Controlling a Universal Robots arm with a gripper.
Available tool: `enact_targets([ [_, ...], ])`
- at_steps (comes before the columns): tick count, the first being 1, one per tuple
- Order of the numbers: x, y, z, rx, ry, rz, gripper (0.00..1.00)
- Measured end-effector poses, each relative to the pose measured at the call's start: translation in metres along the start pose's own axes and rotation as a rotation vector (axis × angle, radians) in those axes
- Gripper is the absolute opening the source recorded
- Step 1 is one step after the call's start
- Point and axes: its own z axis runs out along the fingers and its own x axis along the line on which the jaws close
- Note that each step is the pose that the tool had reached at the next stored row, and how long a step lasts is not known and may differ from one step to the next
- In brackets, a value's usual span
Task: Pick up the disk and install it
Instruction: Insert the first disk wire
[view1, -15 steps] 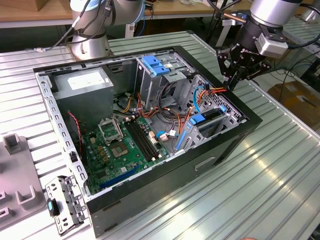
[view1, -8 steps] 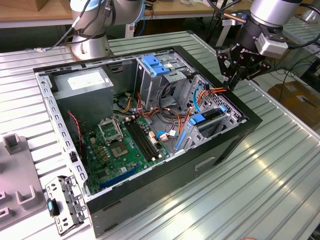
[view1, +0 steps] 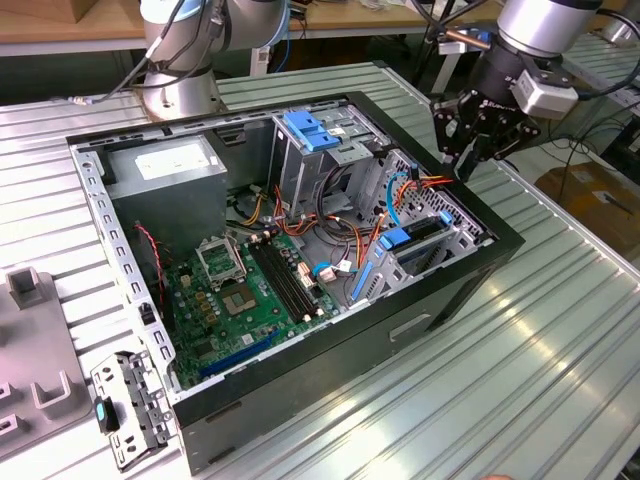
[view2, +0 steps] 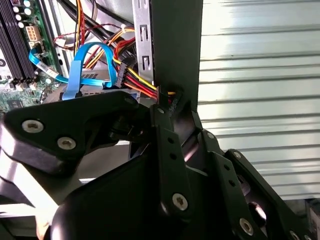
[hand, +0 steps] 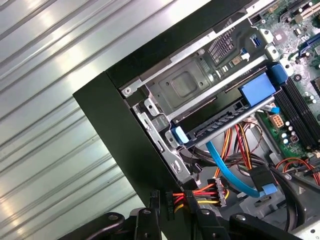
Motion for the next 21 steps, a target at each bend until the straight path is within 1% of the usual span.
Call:
enact_targets([
  [4,0.0,0.0,0.0013,-0.0002,0.0001,-0.001,0.31],
  [5,0.0001,0.0,0.0008,-0.0002,0.0001,-0.001,0.25],
  [6,0.0002,-0.0001,-0.0022,0.0001,-0.0001,-0.001,0.18],
  [8,0.0003,-0.0003,-0.0079,-0.0002,0.0002,-0.001,0.17],
  [12,-0.0001,-0.0001,-0.008,0.0,0.0,-0.001,0.17],
  [13,-0.0043,0.0026,-0.0083,0.0,0.0,-0.001,0.17],
  [15,-0.0084,0.0053,-0.0084,0.0,0.0,0.0,0.17],
  [16,-0.0084,0.0053,-0.0084,-0.0006,0.0005,0.017,0.17],
  [17,-0.0084,0.0053,-0.0083,-0.0014,0.0012,0.043,0.17],
  [21,-0.0085,0.0053,-0.0082,-0.0041,0.0037,0.116,0.17],
])
